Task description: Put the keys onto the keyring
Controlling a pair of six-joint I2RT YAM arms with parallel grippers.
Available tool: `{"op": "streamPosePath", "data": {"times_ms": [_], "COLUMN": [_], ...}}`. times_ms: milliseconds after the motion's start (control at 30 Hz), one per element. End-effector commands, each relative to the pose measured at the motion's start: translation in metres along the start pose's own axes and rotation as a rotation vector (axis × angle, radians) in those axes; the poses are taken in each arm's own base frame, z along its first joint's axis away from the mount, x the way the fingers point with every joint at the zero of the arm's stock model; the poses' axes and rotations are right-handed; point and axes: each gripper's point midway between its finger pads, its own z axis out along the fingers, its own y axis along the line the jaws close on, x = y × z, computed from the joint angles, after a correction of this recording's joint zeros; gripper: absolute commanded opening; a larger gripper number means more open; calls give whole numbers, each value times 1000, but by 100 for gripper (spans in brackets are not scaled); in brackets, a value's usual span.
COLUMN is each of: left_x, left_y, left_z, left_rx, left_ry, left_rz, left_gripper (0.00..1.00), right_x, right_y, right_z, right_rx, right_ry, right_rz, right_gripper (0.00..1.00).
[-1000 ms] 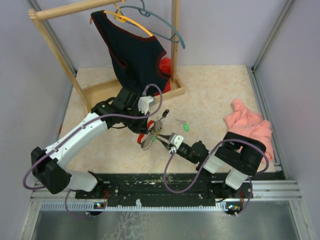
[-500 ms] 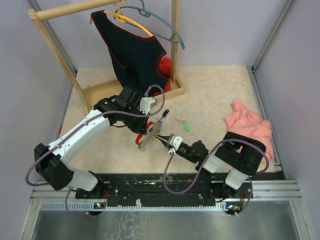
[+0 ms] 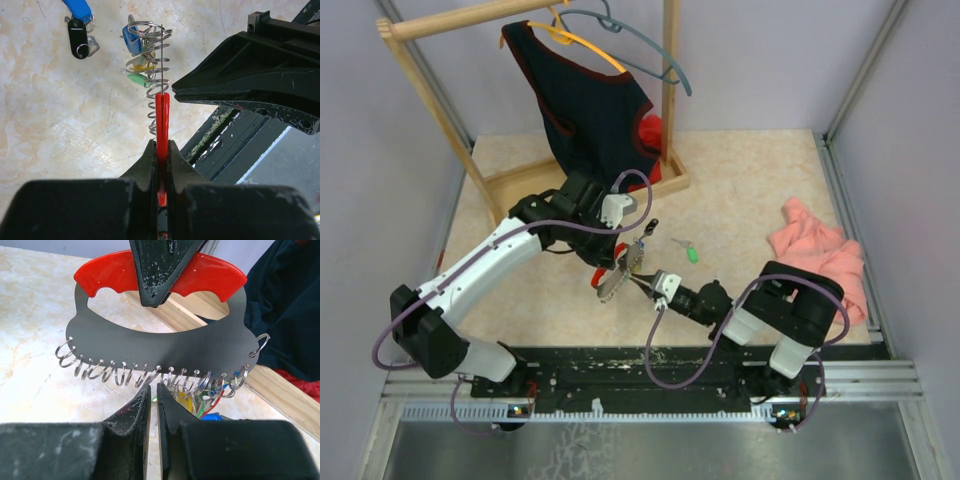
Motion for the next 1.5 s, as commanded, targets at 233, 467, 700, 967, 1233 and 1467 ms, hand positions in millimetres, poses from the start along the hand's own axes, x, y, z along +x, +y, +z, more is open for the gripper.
{"op": "streamPosePath", "data": {"times_ms": [233, 467, 700, 967, 1233, 1467], "left_x": [-13, -13, -13, -14, -16, -15], "left_y": [-6, -7, -8, -10, -13, -15], "left_z": [-4, -4, -3, -3, -2, 0], "left_rx": [13, 14, 17, 20, 29, 33], "left_ry": [-29, -29, -25, -25, -29, -25], "left_rz": [33, 36, 40, 40, 45, 44], "left_gripper": [0, 0, 0, 0, 0, 0], "right_x": [-45, -39, -37, -42, -42, -42], "right_y": [-2, -15, -17, -8, -9, -11], "right_z": [14, 11, 11, 14, 16, 17], "right_rx": [7, 77, 90, 38, 45, 53], "right_ry": [-183, -153, -147, -172, -172, -171], "right_rz": [20, 4, 1, 18, 18, 17], "right_gripper": [14, 17, 19, 21, 15, 14]}}
